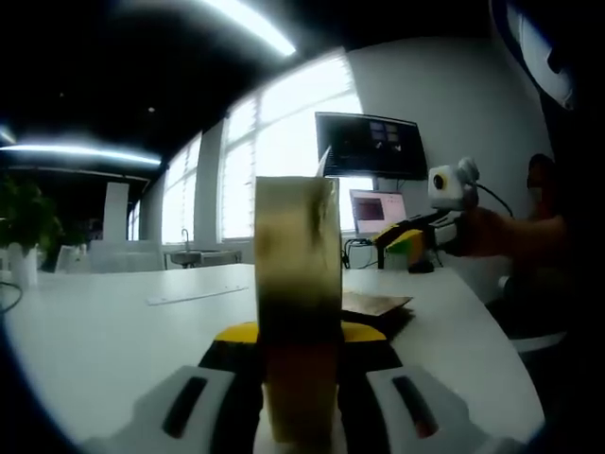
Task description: Extract single mask from mask box in order stack masks on table
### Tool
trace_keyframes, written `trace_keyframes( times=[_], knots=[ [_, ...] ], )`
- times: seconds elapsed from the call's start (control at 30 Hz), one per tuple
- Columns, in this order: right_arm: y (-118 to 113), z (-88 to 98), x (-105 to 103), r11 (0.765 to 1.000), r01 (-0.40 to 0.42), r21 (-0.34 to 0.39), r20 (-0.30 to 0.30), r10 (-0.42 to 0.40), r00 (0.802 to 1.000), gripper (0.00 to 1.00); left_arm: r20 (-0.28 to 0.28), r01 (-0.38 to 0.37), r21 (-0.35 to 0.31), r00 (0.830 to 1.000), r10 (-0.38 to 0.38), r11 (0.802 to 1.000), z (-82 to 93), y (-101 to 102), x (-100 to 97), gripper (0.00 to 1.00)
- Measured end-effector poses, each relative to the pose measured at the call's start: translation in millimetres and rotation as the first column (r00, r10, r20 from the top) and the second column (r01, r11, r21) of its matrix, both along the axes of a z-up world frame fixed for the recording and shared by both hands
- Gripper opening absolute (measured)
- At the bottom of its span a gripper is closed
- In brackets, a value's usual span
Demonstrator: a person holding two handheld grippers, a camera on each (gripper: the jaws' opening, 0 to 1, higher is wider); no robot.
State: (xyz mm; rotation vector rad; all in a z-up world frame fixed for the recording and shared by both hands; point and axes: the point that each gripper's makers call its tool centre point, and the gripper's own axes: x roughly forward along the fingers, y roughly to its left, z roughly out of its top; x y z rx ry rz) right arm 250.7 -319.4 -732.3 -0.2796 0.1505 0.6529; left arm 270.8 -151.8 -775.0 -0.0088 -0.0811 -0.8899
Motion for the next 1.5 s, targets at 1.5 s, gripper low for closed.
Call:
trace_keyframes(
  times=[1.5],
  knots=[
    [28,56.9,-12,0.931,-0.111,0.348,0.059,0.096,0.994,0.21,-0.003,-0.009,0.002,1.000,0.009,1.000,0.4,-1,-0.9,0.31]
  ],
)
